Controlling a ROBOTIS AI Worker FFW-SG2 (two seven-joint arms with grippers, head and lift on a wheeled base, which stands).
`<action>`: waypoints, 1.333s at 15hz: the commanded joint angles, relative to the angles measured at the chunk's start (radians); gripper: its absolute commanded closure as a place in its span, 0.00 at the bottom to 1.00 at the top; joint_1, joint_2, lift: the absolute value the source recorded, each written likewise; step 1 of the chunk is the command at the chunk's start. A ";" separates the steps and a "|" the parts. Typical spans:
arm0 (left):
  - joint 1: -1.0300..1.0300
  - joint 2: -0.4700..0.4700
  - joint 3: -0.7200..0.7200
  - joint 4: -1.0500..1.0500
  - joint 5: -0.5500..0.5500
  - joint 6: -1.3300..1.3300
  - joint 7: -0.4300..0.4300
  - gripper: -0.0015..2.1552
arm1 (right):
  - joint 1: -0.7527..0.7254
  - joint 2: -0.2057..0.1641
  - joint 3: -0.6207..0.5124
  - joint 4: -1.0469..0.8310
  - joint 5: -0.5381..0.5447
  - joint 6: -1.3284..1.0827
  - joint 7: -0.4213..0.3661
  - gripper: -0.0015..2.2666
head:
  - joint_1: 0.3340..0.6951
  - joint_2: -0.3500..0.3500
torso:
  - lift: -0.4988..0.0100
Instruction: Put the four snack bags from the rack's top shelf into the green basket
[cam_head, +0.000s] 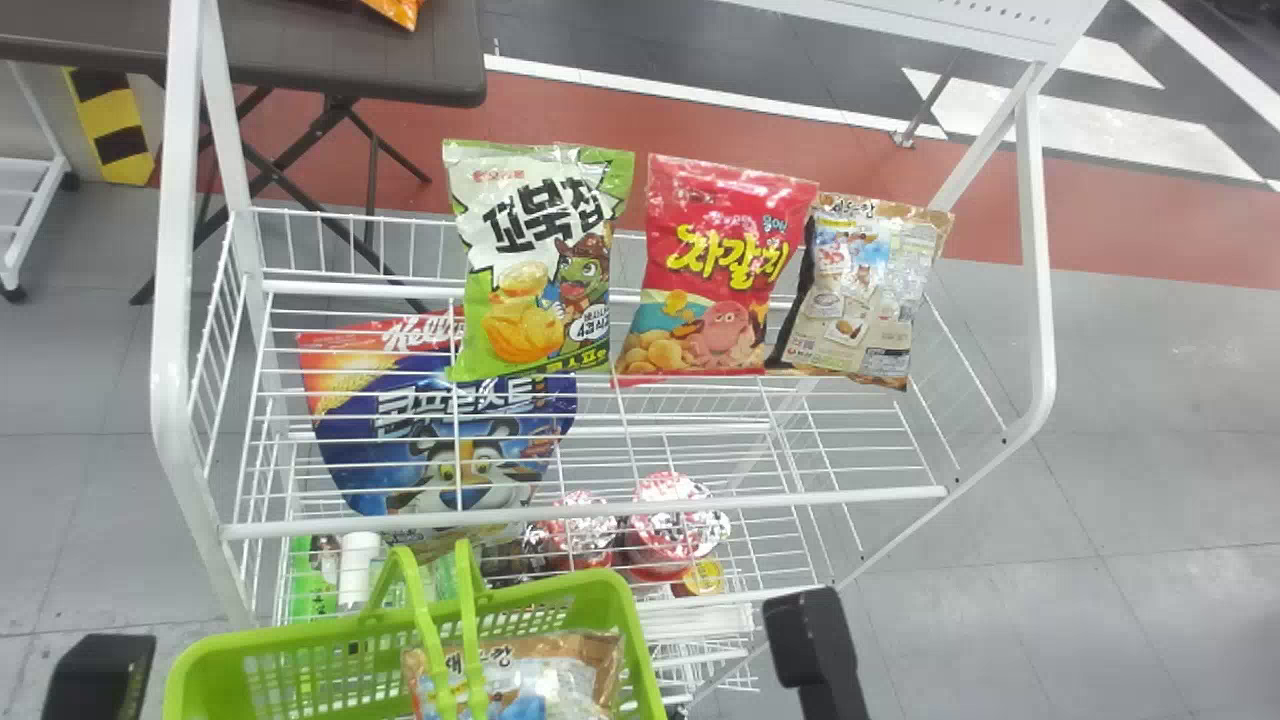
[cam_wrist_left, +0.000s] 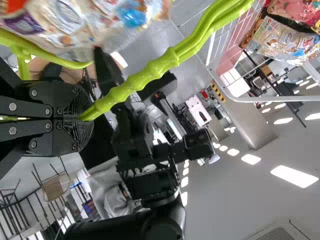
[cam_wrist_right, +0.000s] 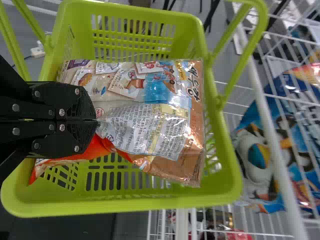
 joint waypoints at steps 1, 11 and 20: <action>0.004 0.000 0.002 -0.002 -0.001 0.002 -0.003 0.72 | -0.013 -0.006 0.017 0.001 0.011 0.002 -0.005 0.16 | 1.00 0.00 | 0.98; 0.002 0.001 -0.004 0.001 -0.002 -0.004 -0.015 0.72 | -0.252 0.033 0.106 0.378 0.017 -1.000 -0.370 0.04 | 1.00 0.00 | 0.98; -0.013 0.006 0.025 0.027 0.010 -0.001 -0.034 0.72 | -0.726 0.089 0.218 0.895 0.175 -1.166 -0.481 0.07 | 1.00 0.18 | 0.98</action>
